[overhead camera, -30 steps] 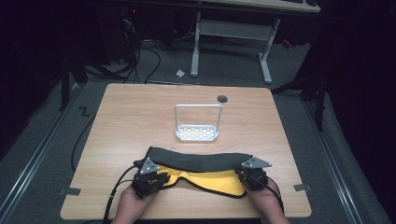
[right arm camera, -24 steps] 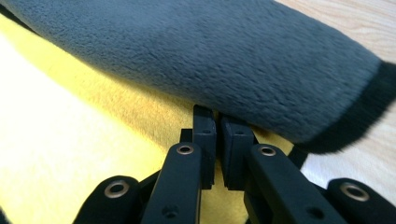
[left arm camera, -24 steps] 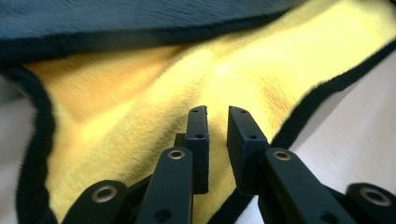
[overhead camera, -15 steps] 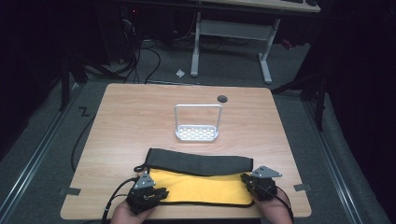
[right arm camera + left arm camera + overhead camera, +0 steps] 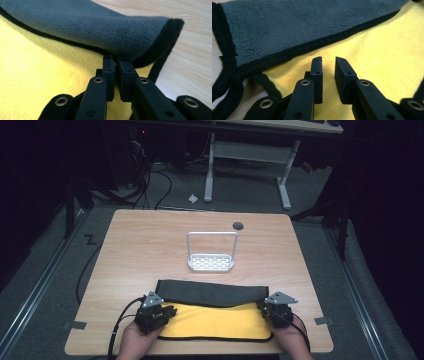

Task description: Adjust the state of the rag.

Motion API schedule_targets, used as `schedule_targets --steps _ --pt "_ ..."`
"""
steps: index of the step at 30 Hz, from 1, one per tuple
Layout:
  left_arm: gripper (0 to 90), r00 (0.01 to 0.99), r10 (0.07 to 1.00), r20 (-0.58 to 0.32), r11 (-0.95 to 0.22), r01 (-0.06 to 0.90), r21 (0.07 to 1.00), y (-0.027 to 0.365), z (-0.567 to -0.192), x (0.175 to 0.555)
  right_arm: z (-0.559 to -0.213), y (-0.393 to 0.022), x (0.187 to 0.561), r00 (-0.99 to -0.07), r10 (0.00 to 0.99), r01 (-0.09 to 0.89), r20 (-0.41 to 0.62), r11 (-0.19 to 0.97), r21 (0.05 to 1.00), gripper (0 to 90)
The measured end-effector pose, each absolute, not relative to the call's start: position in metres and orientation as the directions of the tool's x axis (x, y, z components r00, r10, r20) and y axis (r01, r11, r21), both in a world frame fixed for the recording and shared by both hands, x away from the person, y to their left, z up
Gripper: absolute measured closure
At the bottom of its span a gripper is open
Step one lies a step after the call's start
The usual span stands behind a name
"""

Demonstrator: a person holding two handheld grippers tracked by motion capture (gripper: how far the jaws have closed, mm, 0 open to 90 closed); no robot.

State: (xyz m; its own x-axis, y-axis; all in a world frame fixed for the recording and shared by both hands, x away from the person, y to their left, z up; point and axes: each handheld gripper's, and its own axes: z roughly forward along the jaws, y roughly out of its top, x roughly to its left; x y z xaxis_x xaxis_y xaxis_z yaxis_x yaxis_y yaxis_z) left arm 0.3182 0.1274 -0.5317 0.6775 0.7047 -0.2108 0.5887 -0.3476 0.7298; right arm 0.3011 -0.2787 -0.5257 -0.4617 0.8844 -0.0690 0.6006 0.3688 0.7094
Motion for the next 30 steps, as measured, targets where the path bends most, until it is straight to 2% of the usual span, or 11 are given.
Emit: schedule_targets --steps 6,15,19,21,23,24,25,27,30 --pt "76.9 0.708 0.674 -0.213 -0.39 0.586 0.71 0.129 -0.529 0.294 -0.524 -0.281 0.283 -0.479 0.876 0.607 -0.056 0.376 0.7 85.1" --pt "72.9 0.676 0.706 -0.21 -0.339 0.583 0.738 0.14 -0.527 0.302 -0.523 -0.283 0.286 -0.476 0.878 0.608 -0.045 0.365 0.705 83.8" --pt "68.1 0.632 0.745 -0.216 -0.28 0.588 0.759 0.156 -0.522 0.306 -0.519 -0.287 0.285 -0.454 0.89 0.602 -0.032 0.333 0.725 81.0" --pt "62.1 0.607 0.765 -0.214 -0.249 0.586 0.771 0.166 -0.518 0.308 -0.517 -0.291 0.284 -0.446 0.894 0.596 -0.03 0.322 0.736 78.3" --pt "57.4 0.568 0.796 -0.208 -0.213 0.585 0.783 0.178 -0.517 0.312 -0.514 -0.296 0.285 -0.425 0.905 0.596 -0.017 0.294 0.747 71.4" --pt "54.3 0.568 0.796 -0.208 -0.213 0.585 0.783 0.178 -0.517 0.312 -0.514 -0.298 0.285 -0.417 0.909 0.596 -0.015 0.286 0.751 67.4" --pt "54.3 0.561 0.8 -0.215 -0.199 0.585 0.786 0.181 -0.518 0.313 -0.514 -0.298 0.285 -0.417 0.909 0.596 -0.015 0.286 0.751 67.4" --pt "47.5 0.557 0.798 -0.228 -0.191 0.593 0.782 0.184 -0.52 0.318 -0.514 -0.3 0.287 -0.405 0.914 0.591 -0.015 0.274 0.759 59.8" --pt "44.7 0.561 0.789 -0.25 -0.2 0.62 0.759 0.183 -0.526 0.323 -0.516 -0.299 0.289 -0.41 0.912 0.592 -0.003 0.268 0.76 59.9"
